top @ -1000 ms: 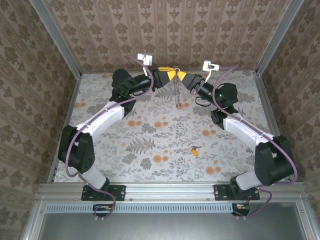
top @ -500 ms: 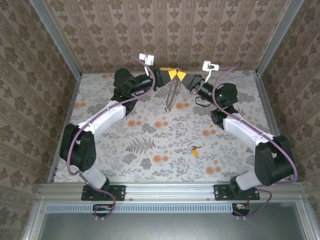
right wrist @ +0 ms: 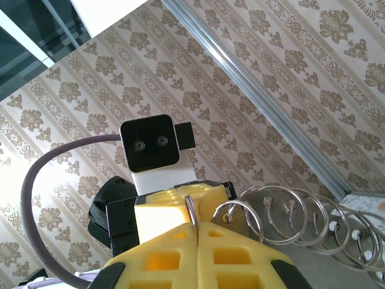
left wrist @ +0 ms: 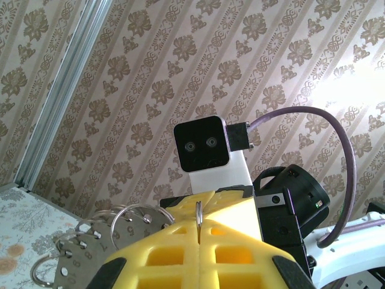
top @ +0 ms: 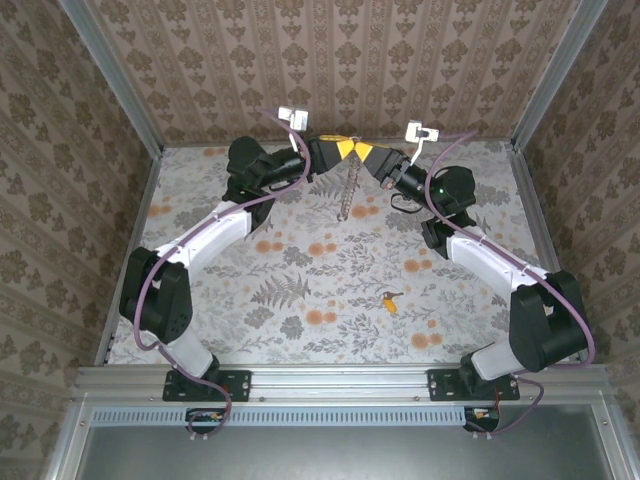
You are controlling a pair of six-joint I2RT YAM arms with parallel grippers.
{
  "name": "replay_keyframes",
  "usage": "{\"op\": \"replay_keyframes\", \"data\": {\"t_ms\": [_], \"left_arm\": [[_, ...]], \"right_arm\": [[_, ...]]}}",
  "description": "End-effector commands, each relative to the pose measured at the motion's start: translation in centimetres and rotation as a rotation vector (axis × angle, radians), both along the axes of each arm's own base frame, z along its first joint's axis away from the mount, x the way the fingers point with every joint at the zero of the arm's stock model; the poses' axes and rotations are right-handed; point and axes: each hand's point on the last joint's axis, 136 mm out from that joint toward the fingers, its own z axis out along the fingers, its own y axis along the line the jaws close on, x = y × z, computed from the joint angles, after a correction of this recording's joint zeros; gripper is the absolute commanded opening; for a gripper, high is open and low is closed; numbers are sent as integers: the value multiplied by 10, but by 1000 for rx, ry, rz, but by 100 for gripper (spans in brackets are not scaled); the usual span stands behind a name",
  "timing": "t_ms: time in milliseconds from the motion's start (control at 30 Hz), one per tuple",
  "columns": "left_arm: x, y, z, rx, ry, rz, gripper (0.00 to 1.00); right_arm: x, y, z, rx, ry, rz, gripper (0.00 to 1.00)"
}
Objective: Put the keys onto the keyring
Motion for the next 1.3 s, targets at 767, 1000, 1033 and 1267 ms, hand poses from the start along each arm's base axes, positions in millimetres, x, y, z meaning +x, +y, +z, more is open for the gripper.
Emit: {"op": "replay_keyframes", "data": {"t_ms": [767,1000,1033,1267], "left_arm": [[-15,12,0,111,-157,-108,0],[-30,15,-12,234,-190,-209,0],[-32,15,-12,248,-198,-218,0],[-43,14,-12,282,-219,-258,0]], "right_arm": [[-28,-36,9,-161,10,-53,40],[-35,-22,3,-281,25,48,40],[-35,-21,2,-287,27,55,40],[-34,-9,-2,-302,36,113,35]]}}
